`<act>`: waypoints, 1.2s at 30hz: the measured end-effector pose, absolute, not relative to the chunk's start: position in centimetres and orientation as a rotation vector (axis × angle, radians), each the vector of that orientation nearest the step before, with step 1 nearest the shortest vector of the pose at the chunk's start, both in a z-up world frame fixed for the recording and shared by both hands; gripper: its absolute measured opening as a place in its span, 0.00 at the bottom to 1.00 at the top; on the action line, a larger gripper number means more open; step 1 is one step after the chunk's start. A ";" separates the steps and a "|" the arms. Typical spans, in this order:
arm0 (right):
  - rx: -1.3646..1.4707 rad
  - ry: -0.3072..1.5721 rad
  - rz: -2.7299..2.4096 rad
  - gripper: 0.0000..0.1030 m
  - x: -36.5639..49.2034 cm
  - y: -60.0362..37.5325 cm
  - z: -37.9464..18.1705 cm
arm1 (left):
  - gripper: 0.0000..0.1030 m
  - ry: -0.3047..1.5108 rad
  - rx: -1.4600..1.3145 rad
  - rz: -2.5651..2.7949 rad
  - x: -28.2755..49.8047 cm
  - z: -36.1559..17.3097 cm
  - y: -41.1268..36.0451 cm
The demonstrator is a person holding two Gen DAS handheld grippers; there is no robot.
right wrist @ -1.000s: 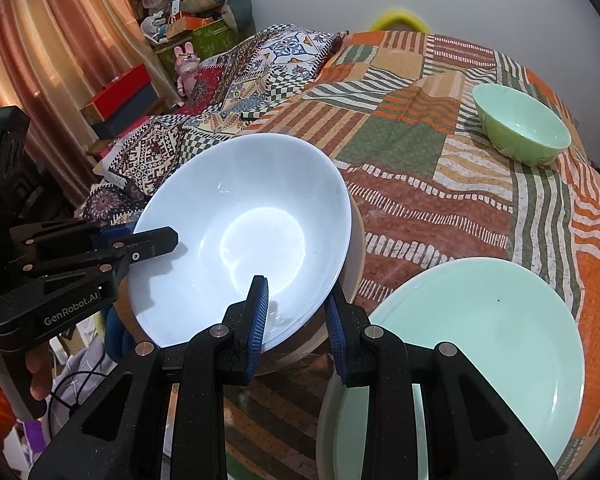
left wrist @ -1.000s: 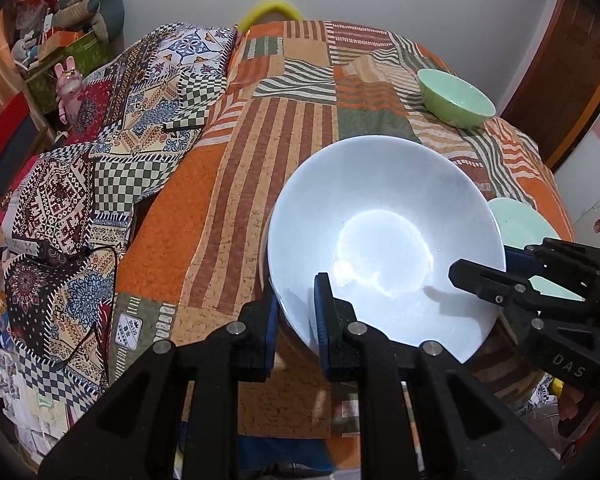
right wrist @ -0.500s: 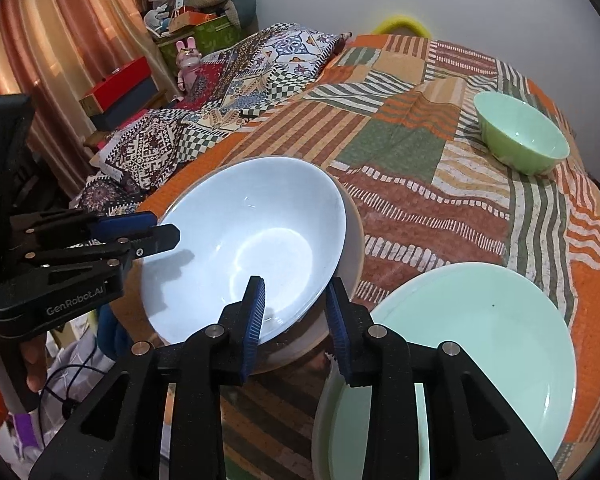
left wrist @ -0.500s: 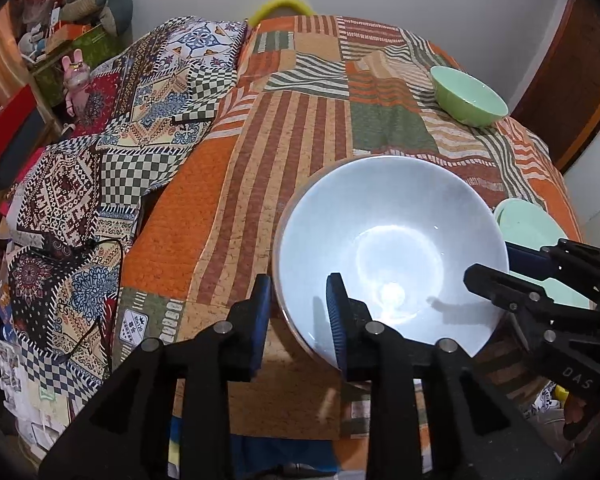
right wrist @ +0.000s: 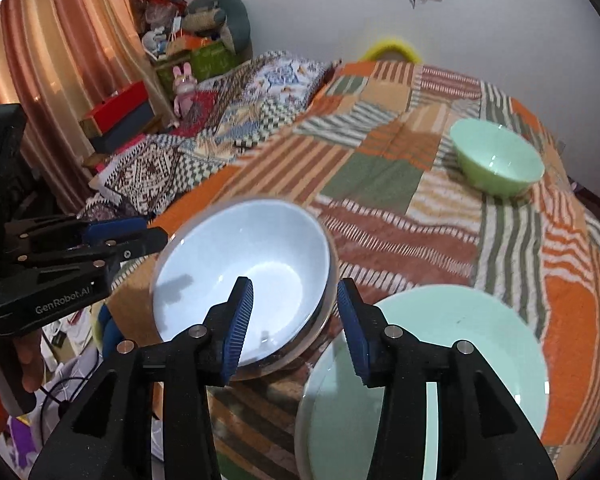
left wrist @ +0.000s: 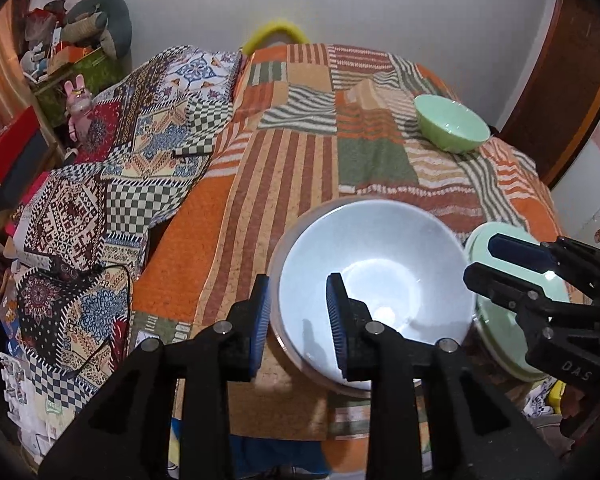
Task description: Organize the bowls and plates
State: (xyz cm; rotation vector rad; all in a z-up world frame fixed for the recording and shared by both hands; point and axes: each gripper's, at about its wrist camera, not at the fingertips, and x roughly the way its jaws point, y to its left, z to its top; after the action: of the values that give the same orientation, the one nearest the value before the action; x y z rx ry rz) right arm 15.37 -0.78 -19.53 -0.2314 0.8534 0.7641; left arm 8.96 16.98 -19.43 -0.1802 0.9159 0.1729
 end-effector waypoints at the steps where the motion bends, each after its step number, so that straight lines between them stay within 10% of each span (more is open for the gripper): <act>1: -0.226 0.845 0.762 0.39 15.4 -1.0 -19.2 | 0.27 0.905 -0.178 0.169 8.9 -19.0 16.8; 10: -0.126 0.726 0.708 0.41 16.8 -5.1 -14.4 | 0.27 0.748 -0.151 0.115 9.2 -12.6 14.6; 21: -0.026 0.585 0.588 0.51 21.2 -12.0 -9.4 | 0.50 0.584 -0.101 0.062 13.7 -6.0 10.2; 36: 0.006 0.631 0.499 0.53 30.4 -15.2 -11.6 | 0.59 0.643 -0.125 -0.073 28.2 -6.5 6.0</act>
State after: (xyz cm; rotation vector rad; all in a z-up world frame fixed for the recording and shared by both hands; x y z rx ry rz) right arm 30.41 -15.23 -11.56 0.0062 0.6305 0.4991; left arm 28.17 6.00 -6.45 -0.1249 0.6433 -0.0727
